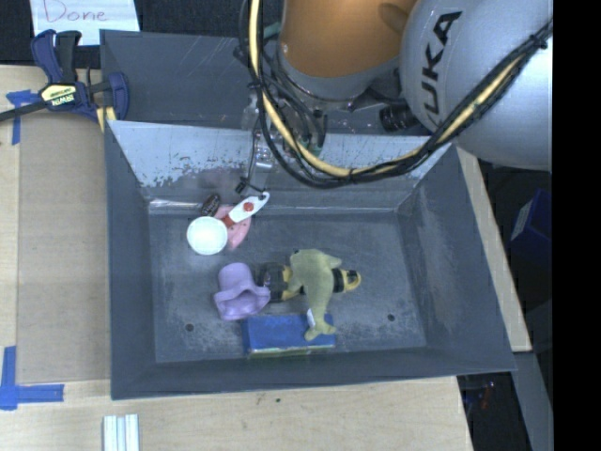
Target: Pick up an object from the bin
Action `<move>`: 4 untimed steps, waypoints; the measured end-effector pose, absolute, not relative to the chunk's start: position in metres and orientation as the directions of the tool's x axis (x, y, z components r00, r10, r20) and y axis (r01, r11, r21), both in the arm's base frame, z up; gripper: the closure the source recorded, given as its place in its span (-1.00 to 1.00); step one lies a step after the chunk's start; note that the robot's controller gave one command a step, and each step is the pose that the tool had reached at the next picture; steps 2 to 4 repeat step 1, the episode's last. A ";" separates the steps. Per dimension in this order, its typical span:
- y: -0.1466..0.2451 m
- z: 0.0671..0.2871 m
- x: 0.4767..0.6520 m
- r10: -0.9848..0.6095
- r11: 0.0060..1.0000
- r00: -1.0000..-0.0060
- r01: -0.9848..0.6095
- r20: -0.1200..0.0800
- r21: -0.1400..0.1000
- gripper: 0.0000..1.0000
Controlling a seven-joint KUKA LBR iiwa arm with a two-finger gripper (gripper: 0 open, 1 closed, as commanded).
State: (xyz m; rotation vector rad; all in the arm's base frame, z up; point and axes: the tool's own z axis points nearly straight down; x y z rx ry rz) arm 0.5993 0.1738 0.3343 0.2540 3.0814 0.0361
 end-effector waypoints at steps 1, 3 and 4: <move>0.184 0.302 0.572 0.102 0.995 -0.994 0.101 -0.041 0.023 1.00; 0.184 0.302 0.572 0.102 0.995 -0.994 0.101 -0.041 0.023 1.00; 0.184 0.302 0.572 0.102 0.995 -0.994 0.101 -0.041 0.023 1.00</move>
Offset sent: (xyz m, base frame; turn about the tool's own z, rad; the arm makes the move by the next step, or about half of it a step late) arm 0.0000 0.0000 0.0000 0.0000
